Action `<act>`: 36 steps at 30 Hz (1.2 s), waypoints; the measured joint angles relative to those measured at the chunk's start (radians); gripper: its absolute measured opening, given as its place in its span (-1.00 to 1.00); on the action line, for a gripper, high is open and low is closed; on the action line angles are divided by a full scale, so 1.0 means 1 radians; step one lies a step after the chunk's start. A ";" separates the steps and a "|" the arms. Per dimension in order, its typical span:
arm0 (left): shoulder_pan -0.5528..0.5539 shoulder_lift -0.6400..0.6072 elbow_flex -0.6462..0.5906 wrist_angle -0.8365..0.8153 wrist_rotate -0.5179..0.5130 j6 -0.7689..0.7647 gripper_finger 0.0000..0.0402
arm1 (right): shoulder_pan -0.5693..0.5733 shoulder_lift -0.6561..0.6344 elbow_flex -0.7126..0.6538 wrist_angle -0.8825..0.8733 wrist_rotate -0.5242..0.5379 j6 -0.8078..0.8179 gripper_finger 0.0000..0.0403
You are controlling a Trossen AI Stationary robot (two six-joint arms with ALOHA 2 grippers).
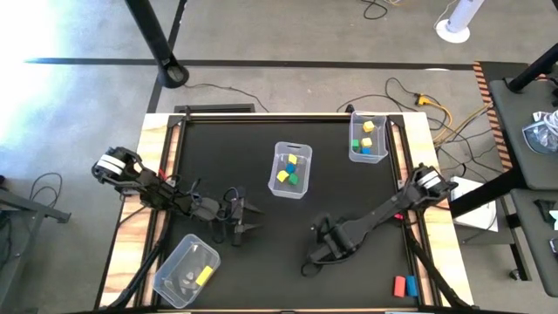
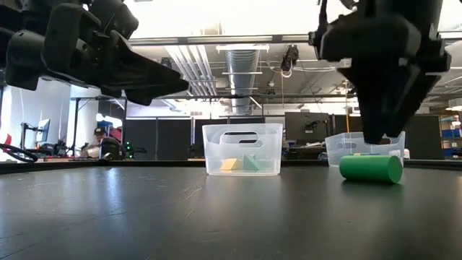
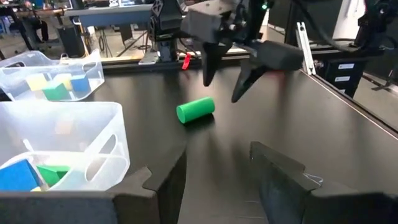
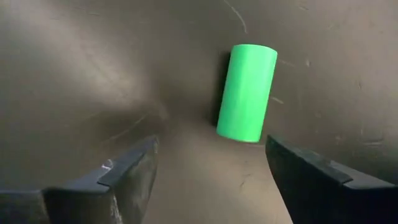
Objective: Sort blocks by size
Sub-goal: Put the green cylindrical block into the bottom transparent bin
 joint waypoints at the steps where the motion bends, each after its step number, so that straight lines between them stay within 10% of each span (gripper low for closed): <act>1: 0.000 0.000 -0.001 -0.002 0.000 -0.006 -0.20 | -0.005 -0.002 -0.017 0.014 0.000 -0.002 0.43; 18: 0.000 0.020 -0.002 -0.018 0.000 -0.010 -0.20 | -0.112 -0.024 -0.247 0.262 -0.090 -0.189 0.04; 25: 0.003 0.094 -0.002 0.057 0.000 0.039 -0.20 | -0.111 -0.030 -0.242 0.285 -0.091 -0.238 -0.36; 36: 0.004 0.210 0.078 0.183 0.110 0.185 -0.20 | -0.080 -0.072 -0.057 0.304 0.016 -0.365 -0.36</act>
